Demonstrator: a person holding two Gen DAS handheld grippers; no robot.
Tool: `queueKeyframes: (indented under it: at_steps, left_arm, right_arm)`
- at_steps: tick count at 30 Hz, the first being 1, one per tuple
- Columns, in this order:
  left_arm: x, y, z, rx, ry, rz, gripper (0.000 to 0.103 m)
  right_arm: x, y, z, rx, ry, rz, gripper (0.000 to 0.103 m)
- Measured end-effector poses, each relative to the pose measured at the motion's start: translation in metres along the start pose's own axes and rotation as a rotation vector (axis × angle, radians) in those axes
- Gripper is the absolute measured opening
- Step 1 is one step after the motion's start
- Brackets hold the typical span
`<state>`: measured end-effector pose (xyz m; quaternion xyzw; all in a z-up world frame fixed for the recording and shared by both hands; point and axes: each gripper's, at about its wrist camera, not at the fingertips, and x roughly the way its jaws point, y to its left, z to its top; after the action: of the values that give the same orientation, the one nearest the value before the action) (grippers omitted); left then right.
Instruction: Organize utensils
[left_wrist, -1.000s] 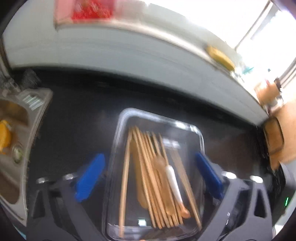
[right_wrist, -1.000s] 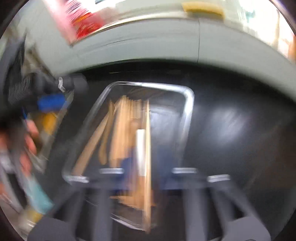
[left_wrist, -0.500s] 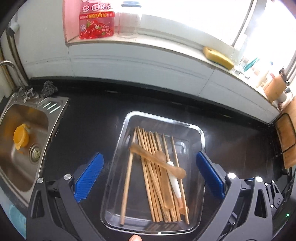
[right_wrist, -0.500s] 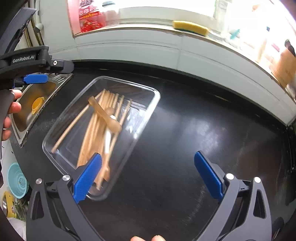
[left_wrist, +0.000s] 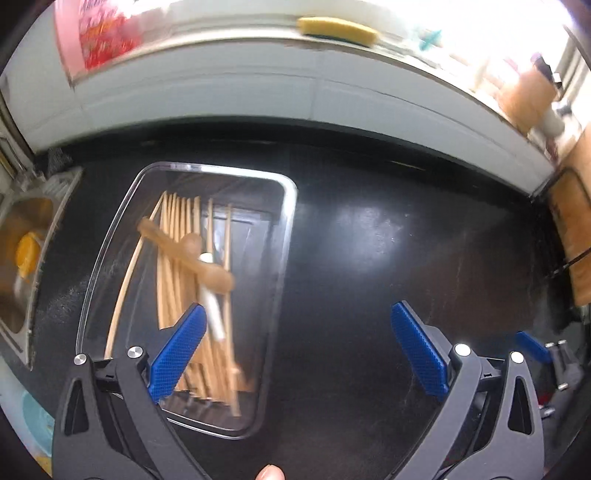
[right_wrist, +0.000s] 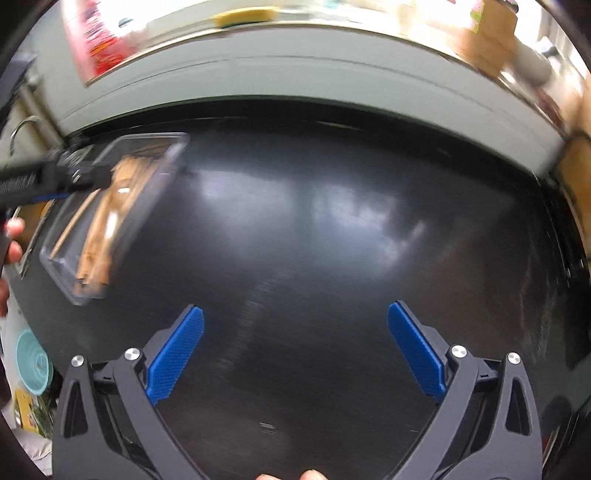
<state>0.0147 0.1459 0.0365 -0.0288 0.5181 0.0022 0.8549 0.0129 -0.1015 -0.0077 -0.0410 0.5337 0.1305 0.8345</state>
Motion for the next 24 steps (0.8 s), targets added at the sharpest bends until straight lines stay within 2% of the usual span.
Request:
queueKeyframes:
  at_steps: [3,8,15,24]
  left_arm:
    - [-0.004,-0.038,-0.014,0.026,-0.070,0.094,0.097]
    - [-0.004,-0.093,-0.029,0.026,-0.107,0.118,0.097]
    - [0.015,-0.159,-0.042,0.052,-0.047,0.099,0.097]
    - [0.033,-0.194,-0.060,0.038,0.040,0.092,0.097]
  right_arm:
    - [0.000,-0.041,-0.007,0.061,0.004,-0.033,0.097]
    - [-0.001,-0.097,-0.016,0.150,0.023,-0.084,0.097]
    - [-0.002,-0.145,-0.027,0.163,0.044,-0.074,0.097]
    - [0.011,-0.177,-0.040,0.176,0.102,-0.044,0.097]
